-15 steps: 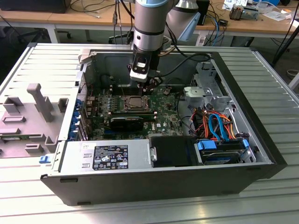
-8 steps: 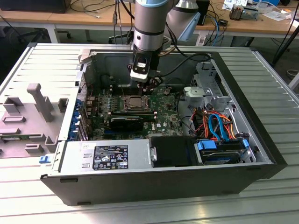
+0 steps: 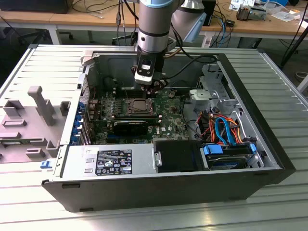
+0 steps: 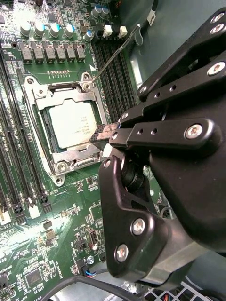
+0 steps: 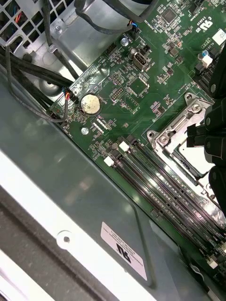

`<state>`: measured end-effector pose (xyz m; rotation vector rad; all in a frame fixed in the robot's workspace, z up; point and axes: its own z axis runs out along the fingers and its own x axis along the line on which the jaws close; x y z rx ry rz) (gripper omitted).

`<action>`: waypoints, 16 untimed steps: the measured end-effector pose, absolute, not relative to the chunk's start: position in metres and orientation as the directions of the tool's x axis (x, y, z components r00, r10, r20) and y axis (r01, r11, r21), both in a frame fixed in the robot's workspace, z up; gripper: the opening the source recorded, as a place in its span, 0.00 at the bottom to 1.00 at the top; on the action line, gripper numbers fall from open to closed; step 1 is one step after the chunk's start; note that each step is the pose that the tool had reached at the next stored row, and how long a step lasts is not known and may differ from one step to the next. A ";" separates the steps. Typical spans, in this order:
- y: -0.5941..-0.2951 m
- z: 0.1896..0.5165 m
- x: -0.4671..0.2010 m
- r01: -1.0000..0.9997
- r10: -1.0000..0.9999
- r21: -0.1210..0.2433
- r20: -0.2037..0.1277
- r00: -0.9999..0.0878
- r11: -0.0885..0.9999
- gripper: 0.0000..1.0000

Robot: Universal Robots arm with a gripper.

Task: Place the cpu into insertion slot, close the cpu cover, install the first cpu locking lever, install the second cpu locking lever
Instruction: 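Install the first cpu locking lever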

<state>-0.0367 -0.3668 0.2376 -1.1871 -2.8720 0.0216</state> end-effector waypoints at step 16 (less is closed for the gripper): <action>-0.367 0.238 -0.037 0.690 0.690 -0.022 0.030 -0.723 0.724 0.11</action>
